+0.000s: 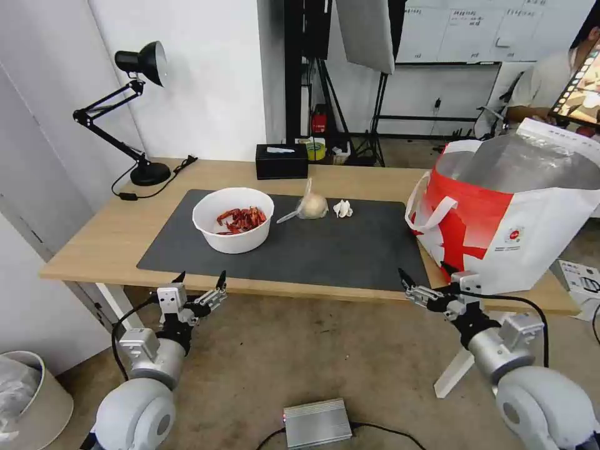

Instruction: Pick up the trash from the table and place it into the takeout bag.

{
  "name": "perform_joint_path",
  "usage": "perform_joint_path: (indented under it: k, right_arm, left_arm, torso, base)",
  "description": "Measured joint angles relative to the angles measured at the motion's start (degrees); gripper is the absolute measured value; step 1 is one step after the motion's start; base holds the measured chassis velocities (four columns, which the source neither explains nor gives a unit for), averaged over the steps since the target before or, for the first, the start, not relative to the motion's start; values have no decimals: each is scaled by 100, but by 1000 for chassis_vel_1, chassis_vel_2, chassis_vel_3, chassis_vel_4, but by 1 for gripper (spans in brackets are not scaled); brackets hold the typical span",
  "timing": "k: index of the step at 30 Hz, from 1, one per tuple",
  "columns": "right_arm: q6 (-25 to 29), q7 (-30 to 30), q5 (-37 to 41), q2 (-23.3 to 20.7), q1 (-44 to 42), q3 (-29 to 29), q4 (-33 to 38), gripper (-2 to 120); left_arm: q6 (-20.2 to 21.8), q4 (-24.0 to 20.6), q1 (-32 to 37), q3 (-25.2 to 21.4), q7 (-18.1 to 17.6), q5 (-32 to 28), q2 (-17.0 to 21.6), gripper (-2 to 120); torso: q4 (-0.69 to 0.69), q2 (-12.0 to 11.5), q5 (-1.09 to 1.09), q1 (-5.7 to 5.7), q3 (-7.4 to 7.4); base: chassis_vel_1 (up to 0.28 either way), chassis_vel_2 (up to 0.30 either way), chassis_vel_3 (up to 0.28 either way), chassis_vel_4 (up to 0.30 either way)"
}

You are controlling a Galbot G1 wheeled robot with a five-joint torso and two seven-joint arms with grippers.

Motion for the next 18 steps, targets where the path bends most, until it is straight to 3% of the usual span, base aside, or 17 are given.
perform_joint_path:
  k: [18]
  right_arm:
    - [-575,582,204,-5,-151,-111,126,100]
  left_arm:
    - [23,22,72,-18,-3,74,31,100]
  torso:
    - [0,0,0,0,1]
  base:
    - [0,0,0,0]
